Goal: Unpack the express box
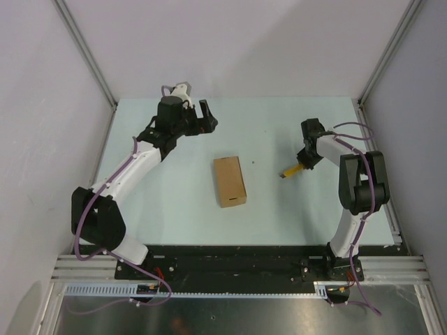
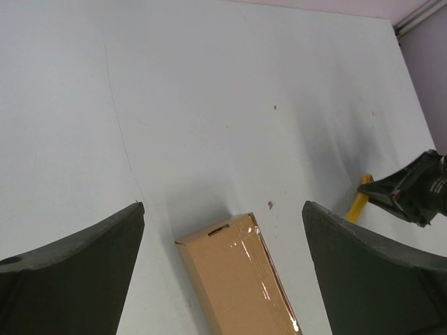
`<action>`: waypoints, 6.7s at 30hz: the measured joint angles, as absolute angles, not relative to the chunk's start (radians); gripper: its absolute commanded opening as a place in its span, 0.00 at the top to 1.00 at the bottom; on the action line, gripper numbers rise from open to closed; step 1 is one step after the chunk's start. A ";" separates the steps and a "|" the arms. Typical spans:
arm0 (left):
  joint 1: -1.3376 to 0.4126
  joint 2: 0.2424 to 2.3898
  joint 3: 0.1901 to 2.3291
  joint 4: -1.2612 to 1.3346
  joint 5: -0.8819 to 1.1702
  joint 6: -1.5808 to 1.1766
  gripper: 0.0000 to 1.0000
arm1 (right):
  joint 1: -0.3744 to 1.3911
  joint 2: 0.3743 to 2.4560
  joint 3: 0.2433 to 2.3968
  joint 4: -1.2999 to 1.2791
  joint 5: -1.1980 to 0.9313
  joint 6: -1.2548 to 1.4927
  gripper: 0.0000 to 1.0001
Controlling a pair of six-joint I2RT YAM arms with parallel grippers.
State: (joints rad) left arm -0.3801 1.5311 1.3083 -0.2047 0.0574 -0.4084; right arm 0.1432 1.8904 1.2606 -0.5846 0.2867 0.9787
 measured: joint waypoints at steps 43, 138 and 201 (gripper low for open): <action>-0.389 1.498 1.516 -0.032 0.724 -0.700 0.00 | 0.185 1.413 1.258 0.313 -0.757 0.928 0.97; -0.627 1.533 1.612 -0.218 0.431 -0.275 0.00 | 0.456 1.473 1.610 -0.250 -0.155 0.347 1.00; -0.609 1.444 1.374 0.444 0.456 -0.925 0.00 | 0.244 1.250 1.541 -0.002 -0.433 0.757 0.99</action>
